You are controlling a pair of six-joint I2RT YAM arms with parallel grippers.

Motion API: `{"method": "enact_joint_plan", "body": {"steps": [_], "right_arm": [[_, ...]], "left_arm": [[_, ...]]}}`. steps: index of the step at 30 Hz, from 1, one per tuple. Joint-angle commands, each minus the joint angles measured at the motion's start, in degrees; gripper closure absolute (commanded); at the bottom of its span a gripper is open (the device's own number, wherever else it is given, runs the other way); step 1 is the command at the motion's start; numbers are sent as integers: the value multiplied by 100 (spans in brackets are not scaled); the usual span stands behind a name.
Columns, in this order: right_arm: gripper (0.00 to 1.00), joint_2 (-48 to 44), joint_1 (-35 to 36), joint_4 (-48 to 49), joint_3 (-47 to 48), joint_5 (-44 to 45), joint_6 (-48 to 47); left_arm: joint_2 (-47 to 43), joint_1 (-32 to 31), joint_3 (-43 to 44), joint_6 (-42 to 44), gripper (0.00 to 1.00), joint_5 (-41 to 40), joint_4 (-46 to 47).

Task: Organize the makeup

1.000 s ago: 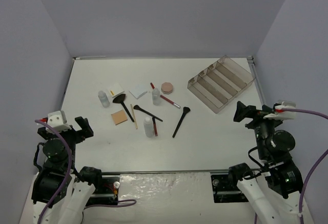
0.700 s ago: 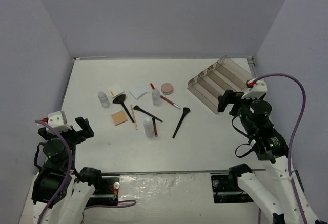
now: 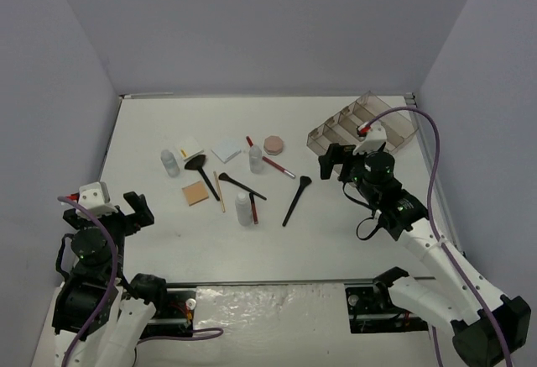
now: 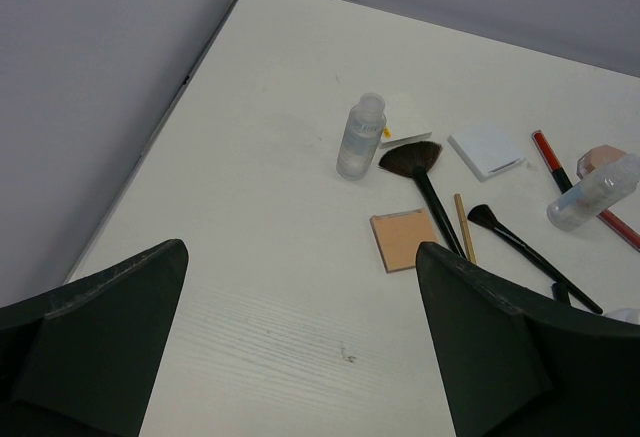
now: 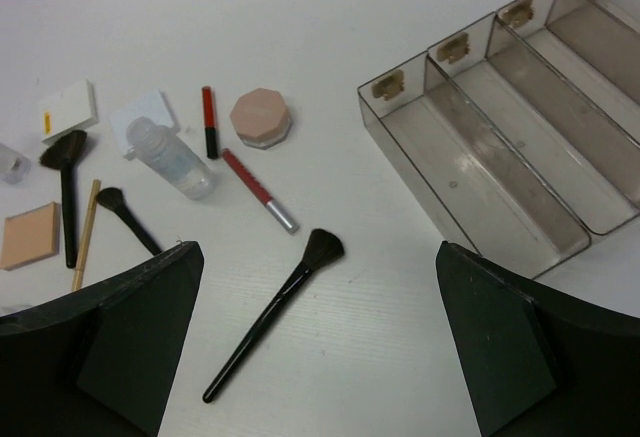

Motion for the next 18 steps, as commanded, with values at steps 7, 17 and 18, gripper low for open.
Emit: {"method": "enact_joint_plan", "body": {"steps": [7, 17, 18], "right_arm": [[0, 147, 981, 1028, -73, 748, -259], [0, 350, 1904, 1415, -353, 1008, -684], [0, 411, 2030, 1446, -366, 1045, -703]], "left_arm": [[210, 50, 76, -27, 3, 37, 313], [258, 50, 84, -27, 3, 17, 305], [252, 50, 78, -27, 3, -7, 311]]}}
